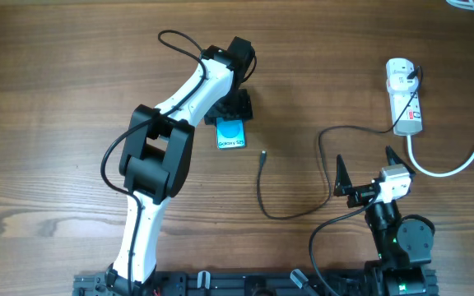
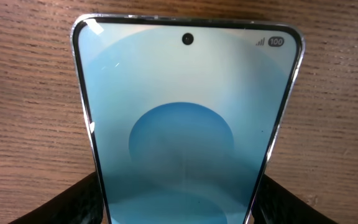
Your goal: Plug charger to phone and switch on socket
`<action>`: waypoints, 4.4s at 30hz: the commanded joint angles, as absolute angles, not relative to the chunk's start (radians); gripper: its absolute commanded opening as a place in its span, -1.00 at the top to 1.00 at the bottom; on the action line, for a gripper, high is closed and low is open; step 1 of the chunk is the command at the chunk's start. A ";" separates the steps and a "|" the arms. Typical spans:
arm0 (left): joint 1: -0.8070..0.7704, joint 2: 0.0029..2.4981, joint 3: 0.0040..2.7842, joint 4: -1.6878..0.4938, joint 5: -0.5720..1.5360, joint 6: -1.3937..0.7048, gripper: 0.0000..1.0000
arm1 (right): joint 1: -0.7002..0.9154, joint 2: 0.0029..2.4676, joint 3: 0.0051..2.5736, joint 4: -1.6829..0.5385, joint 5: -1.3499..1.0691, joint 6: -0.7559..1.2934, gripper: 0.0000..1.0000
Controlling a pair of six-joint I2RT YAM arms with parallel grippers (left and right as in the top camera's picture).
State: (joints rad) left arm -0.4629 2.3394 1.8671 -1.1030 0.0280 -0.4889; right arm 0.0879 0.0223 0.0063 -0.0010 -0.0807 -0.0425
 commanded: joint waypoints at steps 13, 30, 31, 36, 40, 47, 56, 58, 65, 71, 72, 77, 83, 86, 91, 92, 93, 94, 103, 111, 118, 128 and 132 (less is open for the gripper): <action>-0.466 2.116 1.970 -1.259 0.232 -0.503 -0.44 | 0.081 0.021 0.005 0.001 -0.068 -0.026 -1.00; -0.191 1.930 1.969 -1.272 1.437 -0.532 -0.41 | 0.081 0.021 0.005 0.001 -0.068 -0.026 -1.00; -0.177 1.930 1.969 -1.272 1.452 -0.548 -0.40 | 0.081 0.021 0.005 0.001 -0.068 -0.026 -1.00; -0.121 1.930 1.969 -1.272 1.545 -0.620 -0.39 | 0.081 0.021 0.005 0.001 -0.068 -0.025 -1.00; -0.110 1.930 1.969 -1.276 1.577 -0.670 -0.35 | 0.081 0.021 0.005 0.001 -0.068 -0.026 -1.00; -0.109 1.930 1.969 -1.273 1.577 -0.772 -0.32 | 0.081 0.021 0.005 0.001 -0.068 -0.026 -1.00; -0.099 1.930 1.969 -1.272 1.577 -0.913 -0.30 | 0.081 0.021 0.005 0.001 -0.068 -0.026 -1.00; -0.089 1.930 1.969 -1.272 1.577 -0.949 -0.30 | 0.081 0.021 0.005 0.001 -0.068 -0.025 -1.00; -0.085 1.930 1.969 -1.272 1.577 -0.950 -0.29 | 0.081 0.021 0.005 0.001 -0.068 -0.026 -1.00; -0.085 1.930 1.969 -1.271 1.577 -0.951 -0.28 | 0.081 0.021 0.005 0.001 -0.068 -0.026 -1.00; -0.085 1.930 1.969 -1.272 1.577 -0.951 -0.28 | 0.081 0.021 0.005 0.001 -0.068 -0.026 -1.00; -0.085 1.930 1.969 -1.272 1.577 -0.950 -0.28 | 0.081 0.021 0.005 0.001 -0.068 -0.025 -0.99; -0.085 1.930 1.969 -1.263 1.577 -0.950 -0.28 | 0.081 0.021 0.005 0.001 -0.068 -0.026 -1.00; -0.085 1.930 1.969 -1.260 1.577 -0.949 -0.28 | 0.081 0.021 0.005 0.001 -0.068 -0.026 -1.00; -0.085 1.930 1.969 -1.260 1.577 -0.947 -0.28 | 0.081 0.021 0.005 0.001 -0.068 -0.026 -1.00; -0.085 1.930 1.969 -1.260 1.577 -0.947 -0.28 | 0.081 0.021 0.005 0.001 -0.068 -0.026 -1.00; -0.085 1.930 1.969 -1.260 1.577 -0.947 -0.28 | 0.081 0.021 0.005 0.001 -0.068 -0.026 -1.00; -0.085 1.930 1.969 -1.260 1.577 -0.947 -0.28 | 0.081 0.021 0.005 0.001 -0.068 -0.026 -1.00; -0.088 1.930 1.969 -1.261 1.577 -0.925 -0.28 | 0.081 0.021 0.005 0.001 -0.068 -0.026 -1.00; -0.088 1.930 1.969 -1.261 1.577 -0.924 -0.28 | 0.081 0.020 0.005 0.001 -0.068 -0.026 -1.00; -0.088 1.930 1.969 -1.261 1.577 -0.924 -0.29 | 0.081 0.021 0.005 0.001 -0.068 -0.025 -1.00; -0.088 1.930 1.969 -1.261 1.577 -0.920 -0.29 | 0.081 0.021 0.005 0.026 -0.238 0.315 -0.99; -0.088 1.930 1.969 -1.261 1.577 -0.920 -0.28 | 0.081 0.021 0.005 0.128 -0.326 0.684 -1.00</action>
